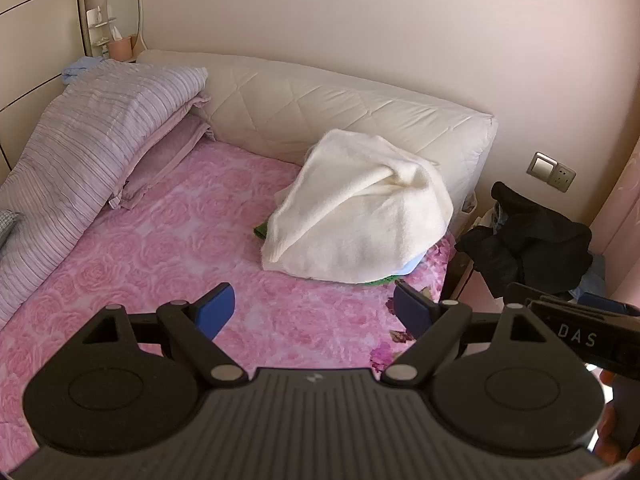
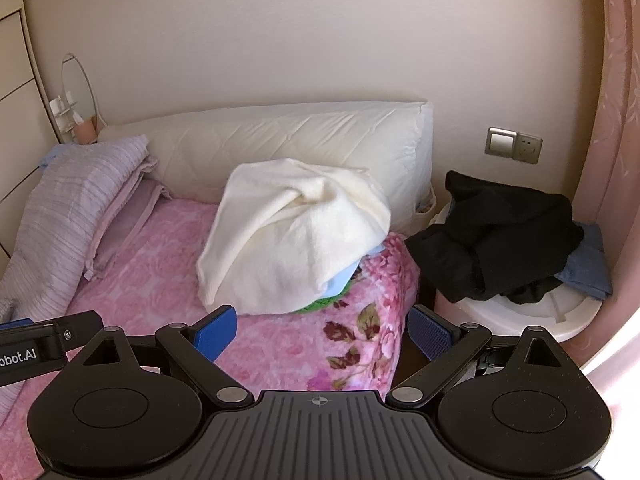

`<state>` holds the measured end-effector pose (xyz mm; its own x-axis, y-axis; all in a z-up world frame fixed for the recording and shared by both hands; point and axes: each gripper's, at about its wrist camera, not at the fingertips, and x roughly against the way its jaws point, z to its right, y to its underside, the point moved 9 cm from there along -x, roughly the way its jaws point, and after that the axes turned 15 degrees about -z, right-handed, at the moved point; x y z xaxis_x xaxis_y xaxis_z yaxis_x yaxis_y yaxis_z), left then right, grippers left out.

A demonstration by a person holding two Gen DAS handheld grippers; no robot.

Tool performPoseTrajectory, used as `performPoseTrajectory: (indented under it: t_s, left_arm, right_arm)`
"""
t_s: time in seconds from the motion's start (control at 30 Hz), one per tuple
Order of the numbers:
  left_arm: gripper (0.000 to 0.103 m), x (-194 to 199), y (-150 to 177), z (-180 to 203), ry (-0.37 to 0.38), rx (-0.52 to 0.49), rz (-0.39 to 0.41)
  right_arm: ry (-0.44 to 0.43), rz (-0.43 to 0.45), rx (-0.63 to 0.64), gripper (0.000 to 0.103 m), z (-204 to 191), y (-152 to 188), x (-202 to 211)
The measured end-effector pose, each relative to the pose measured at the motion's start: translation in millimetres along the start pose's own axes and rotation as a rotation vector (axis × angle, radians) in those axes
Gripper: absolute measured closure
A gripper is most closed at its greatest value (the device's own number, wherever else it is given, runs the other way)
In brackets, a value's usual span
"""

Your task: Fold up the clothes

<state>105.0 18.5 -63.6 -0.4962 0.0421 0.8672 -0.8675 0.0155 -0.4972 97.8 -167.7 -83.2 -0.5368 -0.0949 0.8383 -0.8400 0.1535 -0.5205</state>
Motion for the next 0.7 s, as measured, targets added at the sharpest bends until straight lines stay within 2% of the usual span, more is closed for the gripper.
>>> performPoseTrajectory:
  t_s: [0.7]
  left_arm:
    - [0.019, -17, -7, -24, 0.027, 0.003, -0.018]
  right_arm:
    - [0.026, -0.015, -0.007, 0.007, -19, -3, -17]
